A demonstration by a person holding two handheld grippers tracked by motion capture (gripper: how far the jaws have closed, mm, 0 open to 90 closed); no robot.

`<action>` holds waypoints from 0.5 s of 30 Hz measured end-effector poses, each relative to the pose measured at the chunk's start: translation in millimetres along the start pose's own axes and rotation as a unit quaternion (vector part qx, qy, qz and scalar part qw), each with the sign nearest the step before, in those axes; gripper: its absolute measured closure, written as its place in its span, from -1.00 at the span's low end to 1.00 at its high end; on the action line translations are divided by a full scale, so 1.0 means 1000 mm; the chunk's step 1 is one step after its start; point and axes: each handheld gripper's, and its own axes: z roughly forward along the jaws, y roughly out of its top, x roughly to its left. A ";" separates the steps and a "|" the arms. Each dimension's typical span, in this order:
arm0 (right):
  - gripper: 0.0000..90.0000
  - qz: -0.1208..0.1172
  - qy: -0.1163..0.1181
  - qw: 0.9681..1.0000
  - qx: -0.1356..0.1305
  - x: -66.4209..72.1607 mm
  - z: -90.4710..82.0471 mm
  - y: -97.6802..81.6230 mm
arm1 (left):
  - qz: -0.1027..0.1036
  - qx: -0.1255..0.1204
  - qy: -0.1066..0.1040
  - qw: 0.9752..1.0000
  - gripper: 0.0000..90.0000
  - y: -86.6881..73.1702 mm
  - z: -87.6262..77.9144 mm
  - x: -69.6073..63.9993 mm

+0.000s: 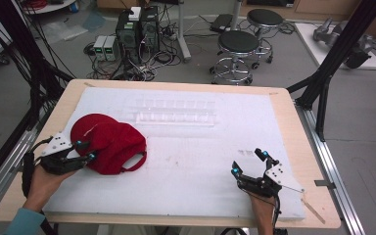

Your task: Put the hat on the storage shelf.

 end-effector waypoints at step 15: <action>-0.86 0.000 -0.001 1.000 0.000 0.001 0.000 0.000 | -0.005 0.016 -0.010 1.000 0.94 0.003 0.003 -0.003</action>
